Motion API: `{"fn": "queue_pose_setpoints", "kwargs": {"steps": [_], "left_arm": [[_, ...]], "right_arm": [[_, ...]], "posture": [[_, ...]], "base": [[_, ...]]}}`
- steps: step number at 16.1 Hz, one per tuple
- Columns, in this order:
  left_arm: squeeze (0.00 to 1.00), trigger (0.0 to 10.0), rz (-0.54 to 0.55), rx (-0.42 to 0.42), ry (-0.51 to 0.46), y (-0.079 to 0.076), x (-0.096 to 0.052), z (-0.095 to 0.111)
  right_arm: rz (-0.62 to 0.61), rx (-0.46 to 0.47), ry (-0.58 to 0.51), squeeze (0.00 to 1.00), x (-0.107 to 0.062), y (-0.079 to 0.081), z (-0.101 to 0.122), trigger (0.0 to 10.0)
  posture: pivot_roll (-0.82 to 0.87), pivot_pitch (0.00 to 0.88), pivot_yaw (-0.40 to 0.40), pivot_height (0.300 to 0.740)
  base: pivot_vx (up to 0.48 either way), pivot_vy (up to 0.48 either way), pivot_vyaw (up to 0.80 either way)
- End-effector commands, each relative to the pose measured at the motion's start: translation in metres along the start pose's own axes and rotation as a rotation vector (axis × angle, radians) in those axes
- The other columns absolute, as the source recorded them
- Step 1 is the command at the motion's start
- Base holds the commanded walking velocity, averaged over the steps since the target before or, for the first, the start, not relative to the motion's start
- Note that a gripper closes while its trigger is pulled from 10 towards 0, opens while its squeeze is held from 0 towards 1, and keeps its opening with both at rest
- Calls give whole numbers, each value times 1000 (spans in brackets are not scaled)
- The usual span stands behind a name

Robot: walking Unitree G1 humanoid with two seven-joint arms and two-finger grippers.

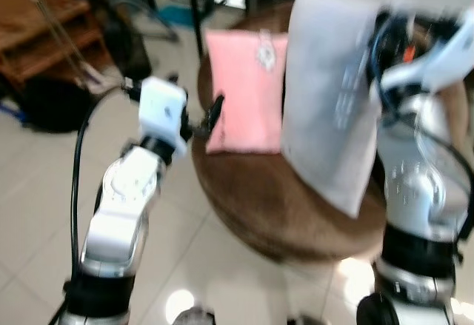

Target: Move the pillow to the sofa from floor

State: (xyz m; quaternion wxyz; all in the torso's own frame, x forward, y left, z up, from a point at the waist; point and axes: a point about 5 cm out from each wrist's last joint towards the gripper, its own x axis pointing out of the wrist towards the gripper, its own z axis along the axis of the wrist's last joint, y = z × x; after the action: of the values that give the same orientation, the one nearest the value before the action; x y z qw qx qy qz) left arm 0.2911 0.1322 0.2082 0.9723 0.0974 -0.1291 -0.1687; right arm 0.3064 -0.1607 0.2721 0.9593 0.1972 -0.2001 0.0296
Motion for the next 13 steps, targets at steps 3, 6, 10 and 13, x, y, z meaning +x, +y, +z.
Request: {"fn": "queue_pose_setpoints", "kwargs": {"steps": [3,6,10,13], "left_arm": [[0,10000,-22,16,-5,1,3,0],[0,10000,-47,11,-19,0,4,2],[0,10000,-44,14,-15,2,5,1],[0,10000,-48,15,-18,2,4,1]], "right_arm": [[31,-25,9,0,-6,7,-3,10000],[63,-33,45,0,-11,11,-15,10000],[82,-34,68,0,-15,14,-21,10000],[86,-17,82,0,-16,14,-25,10000]], "posture": [[-48,0,40,740],[-42,0,42,740],[-39,0,42,740],[-35,0,41,740]], "base": [[0,0,0],[291,0,0],[341,0,0],[345,0,0]]}}
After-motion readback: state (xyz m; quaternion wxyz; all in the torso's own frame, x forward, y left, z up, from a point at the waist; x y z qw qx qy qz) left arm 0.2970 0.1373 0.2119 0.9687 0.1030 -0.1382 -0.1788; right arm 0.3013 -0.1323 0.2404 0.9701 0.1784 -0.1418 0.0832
